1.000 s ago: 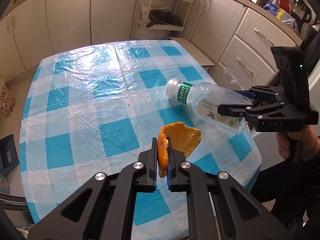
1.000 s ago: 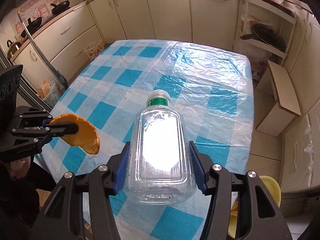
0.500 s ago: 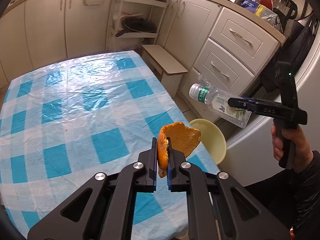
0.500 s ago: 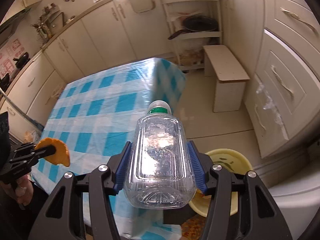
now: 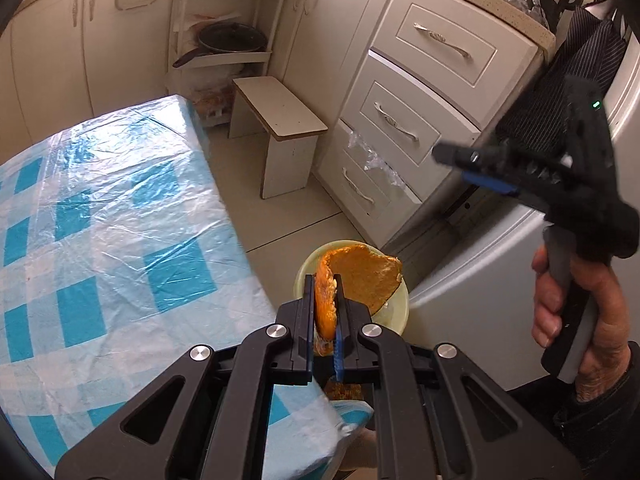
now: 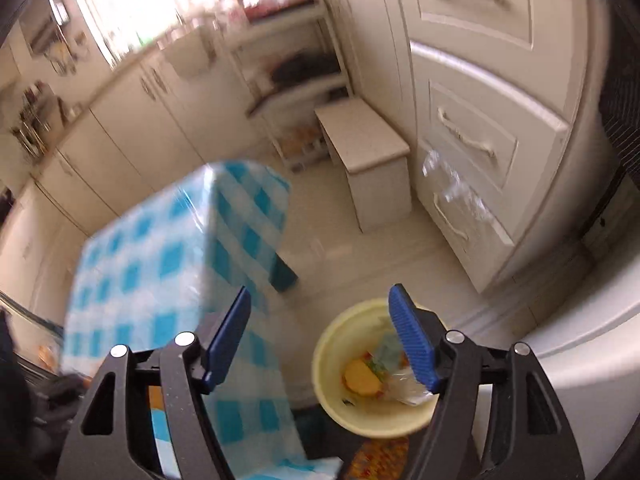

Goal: Collect trash

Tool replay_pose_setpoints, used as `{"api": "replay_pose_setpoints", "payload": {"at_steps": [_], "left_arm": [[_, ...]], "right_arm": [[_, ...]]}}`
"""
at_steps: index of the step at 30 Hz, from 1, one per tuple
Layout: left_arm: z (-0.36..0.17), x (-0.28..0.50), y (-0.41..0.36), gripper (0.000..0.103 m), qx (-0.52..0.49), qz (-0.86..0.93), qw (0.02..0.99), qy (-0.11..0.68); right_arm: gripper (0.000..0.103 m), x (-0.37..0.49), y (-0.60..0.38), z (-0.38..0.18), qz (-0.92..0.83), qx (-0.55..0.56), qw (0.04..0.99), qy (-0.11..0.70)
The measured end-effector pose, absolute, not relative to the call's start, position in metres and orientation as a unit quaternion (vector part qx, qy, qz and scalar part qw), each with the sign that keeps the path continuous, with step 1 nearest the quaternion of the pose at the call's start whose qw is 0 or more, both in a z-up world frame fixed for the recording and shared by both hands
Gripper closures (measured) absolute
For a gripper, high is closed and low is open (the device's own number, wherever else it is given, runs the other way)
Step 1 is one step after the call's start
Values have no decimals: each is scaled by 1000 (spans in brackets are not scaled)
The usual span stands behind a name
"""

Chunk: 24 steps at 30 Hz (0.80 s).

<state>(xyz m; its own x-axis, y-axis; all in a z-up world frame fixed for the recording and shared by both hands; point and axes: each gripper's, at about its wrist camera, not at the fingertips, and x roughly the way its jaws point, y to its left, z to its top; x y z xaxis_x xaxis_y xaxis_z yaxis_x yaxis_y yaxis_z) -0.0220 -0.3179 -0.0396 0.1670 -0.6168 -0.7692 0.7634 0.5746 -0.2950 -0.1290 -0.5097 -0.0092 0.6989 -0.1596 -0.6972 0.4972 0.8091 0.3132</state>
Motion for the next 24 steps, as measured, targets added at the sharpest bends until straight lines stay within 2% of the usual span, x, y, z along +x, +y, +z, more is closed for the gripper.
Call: {"api": "replay_pose_setpoints", "payload": {"at_steps": [4, 9, 14, 17, 21, 24], "left_arm": [[-60, -37, -359, 96, 103, -445, 751, 476], [-98, -43, -412, 95, 127, -419, 740, 511], [-117, -43, -445, 68, 130, -413, 726, 535], [-111, -50, -442, 59, 139, -412, 736, 520], [-97, -56, -423, 53, 171, -382, 764, 491], [-86, -58, -395, 41, 184, -348, 789, 471]], "right_arm": [[22, -145, -512, 20, -192, 255, 907, 273], [21, -154, -530, 29, -199, 295, 904, 236], [21, -154, -534, 30, -196, 310, 902, 229], [21, -149, -531, 30, -193, 305, 903, 234], [18, -147, -523, 32, -188, 301, 904, 240], [16, -138, -511, 32, -186, 283, 906, 253]]}}
